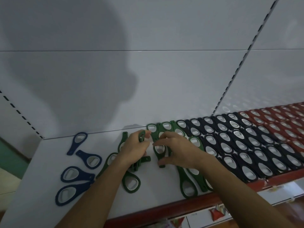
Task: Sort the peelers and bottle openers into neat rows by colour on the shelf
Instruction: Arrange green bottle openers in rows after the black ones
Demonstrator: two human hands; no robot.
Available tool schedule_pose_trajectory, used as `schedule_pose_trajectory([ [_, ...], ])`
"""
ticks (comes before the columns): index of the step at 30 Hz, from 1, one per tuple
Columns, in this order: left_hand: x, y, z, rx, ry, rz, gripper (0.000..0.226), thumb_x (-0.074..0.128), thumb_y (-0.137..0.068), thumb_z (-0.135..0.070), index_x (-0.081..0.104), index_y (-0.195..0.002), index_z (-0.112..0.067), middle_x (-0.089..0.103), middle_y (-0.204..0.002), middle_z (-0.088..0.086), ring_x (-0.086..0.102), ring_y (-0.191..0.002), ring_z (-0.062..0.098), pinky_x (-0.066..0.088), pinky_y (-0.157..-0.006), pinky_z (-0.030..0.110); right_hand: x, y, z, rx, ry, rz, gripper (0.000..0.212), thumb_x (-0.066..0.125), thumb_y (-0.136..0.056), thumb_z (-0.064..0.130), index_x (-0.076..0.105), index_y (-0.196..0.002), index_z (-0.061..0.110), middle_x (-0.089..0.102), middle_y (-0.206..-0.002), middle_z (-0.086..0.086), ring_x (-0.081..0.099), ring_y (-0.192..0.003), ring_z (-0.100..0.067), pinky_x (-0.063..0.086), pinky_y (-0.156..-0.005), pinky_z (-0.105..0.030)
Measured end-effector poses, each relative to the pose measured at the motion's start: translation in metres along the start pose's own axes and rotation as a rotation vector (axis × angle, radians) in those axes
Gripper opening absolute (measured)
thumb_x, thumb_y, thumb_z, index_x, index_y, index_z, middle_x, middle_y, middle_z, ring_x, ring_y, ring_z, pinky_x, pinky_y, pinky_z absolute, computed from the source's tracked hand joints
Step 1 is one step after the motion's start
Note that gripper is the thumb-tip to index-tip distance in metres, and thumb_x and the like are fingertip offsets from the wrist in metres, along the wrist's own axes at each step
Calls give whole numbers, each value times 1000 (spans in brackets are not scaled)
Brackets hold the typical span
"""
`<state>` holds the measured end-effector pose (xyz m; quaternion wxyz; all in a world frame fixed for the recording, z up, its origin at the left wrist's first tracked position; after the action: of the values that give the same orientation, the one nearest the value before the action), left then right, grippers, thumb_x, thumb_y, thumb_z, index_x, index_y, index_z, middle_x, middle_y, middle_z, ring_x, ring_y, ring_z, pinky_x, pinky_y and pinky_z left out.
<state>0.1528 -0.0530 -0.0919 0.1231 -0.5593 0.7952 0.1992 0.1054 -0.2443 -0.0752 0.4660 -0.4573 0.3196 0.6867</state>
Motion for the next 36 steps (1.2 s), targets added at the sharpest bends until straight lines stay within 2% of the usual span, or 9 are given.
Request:
schedule_pose_trajectory([
  [7,3,3,-4,-24,-80,41,47,50,-91,-7,61,-125,-38,72,-91,-3,69,-77,11,51,-71,26,-6,2,-7,-19,-13,114,47,84,-77,44,71,-119,25,58,-113,7,49,-104,-13,47,-88,-33],
  [13,4,0,-6,-86,59,-45,29,61,-90,-8,66,-106,-31,70,-93,7,61,-72,19,54,-75,37,-9,-2,-14,-78,-11,131,48,84,-78,41,70,-121,24,60,-112,5,53,-103,-15,48,-90,-36],
  [16,2,1,-10,-170,219,-94,25,66,-85,-14,66,-109,-18,61,-75,5,56,-64,20,47,-64,34,-7,-1,-21,-102,-80,40,43,81,-83,38,69,-123,26,60,-108,8,55,-97,-9,48,-86,-28],
  [19,-3,4,-14,-271,642,-81,32,50,-91,3,60,-120,-7,54,-80,9,52,-59,19,41,-57,29,-8,0,-17,-86,-234,-111,34,76,-89,36,68,-121,28,62,-107,14,57,-87,3,47,-82,-19],
  [22,-6,7,-11,-227,950,-84,39,47,-91,14,60,-125,-1,68,-98,18,70,-77,27,57,-69,36,-8,-2,-3,-39,-390,-195,31,75,-89,37,67,-118,32,66,-105,16,62,-84,-2,53,-75,-20],
  [26,1,16,-10,-124,1157,-109,39,65,-84,0,66,-123,2,72,-119,21,72,-105,33,61,-87,44,-1,-7,17,62,-624,-310,38,88,-76,38,67,-107,26,69,-90,9,65,-74,-8,54,-68,-20],
  [30,15,21,-16,-186,1241,-201,44,73,-78,-9,67,-120,4,73,-116,23,74,-102,34,63,-82,45,15,-9,19,114,-715,-387,26,88,-78,23,66,-93,20,66,-81,5,61,-65,-6,50,-63,-18],
  [34,25,26,-21,-173,1180,-245,23,64,-96,-8,68,-116,3,74,-113,24,75,-97,33,63,-72,40,14,-7,8,128,-764,-453,17,80,-85,10,69,-95,20,66,-76,4,64,-71,-16,57,-70,-34],
  [36,26,29,-21,-174,1114,-278,20,61,-100,-15,69,-113,-1,76,-108,21,75,-97,34,63,-77,44,7,-6,-4,149,-779,-493,15,74,-89,7,73,-98,19,68,-76,4,63,-70,-14,55,-68,-31],
])
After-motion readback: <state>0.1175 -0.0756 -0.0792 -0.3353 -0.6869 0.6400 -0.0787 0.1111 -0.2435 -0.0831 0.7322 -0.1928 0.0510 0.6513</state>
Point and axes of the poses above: each hand's wrist, its own y-axis away from the middle knuckle, its own x-axis out of the palm, z = x × y, the point moved 1 cm from there along -y, towards the middle knuckle
